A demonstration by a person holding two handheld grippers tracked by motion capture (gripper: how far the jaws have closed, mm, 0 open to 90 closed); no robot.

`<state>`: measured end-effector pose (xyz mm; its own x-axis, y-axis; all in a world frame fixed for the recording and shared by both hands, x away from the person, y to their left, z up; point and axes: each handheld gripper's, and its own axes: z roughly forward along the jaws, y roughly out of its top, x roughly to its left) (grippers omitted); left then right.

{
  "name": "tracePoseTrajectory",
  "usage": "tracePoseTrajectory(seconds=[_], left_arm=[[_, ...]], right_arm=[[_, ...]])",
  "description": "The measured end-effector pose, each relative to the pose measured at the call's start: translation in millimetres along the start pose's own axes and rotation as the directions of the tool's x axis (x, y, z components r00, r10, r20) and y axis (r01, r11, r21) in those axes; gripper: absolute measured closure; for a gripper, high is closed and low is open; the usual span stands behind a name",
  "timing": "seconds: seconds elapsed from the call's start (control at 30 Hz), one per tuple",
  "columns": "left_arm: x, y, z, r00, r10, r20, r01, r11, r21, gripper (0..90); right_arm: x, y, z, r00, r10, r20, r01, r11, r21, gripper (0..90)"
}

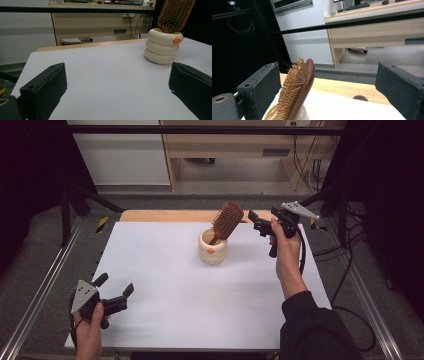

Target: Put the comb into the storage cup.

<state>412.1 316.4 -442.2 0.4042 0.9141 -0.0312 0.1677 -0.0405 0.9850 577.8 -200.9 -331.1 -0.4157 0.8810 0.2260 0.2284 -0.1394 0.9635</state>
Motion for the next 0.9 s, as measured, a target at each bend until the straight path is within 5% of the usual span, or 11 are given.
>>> tracePoseTrajectory(seconds=[0.5, 0.9], left_arm=[[0.3, 0.0, -0.4, 1.0000, 0.004, 0.009, -0.003, 1.0000, -0.002, 1.7], [0.8, 0.1, -0.8, 1.0000, 0.001, 0.009, -0.001, 1.0000, -0.005, 1.7]], right_arm=[[0.9, 1.0, -14.0, 0.9943, -0.103, 0.029, 0.104, 0.9936, -0.044, 4.5], [-3.1, -1.7, -29.0, 0.9923, -0.121, 0.028, 0.122, 0.9913, -0.050, 5.2]])
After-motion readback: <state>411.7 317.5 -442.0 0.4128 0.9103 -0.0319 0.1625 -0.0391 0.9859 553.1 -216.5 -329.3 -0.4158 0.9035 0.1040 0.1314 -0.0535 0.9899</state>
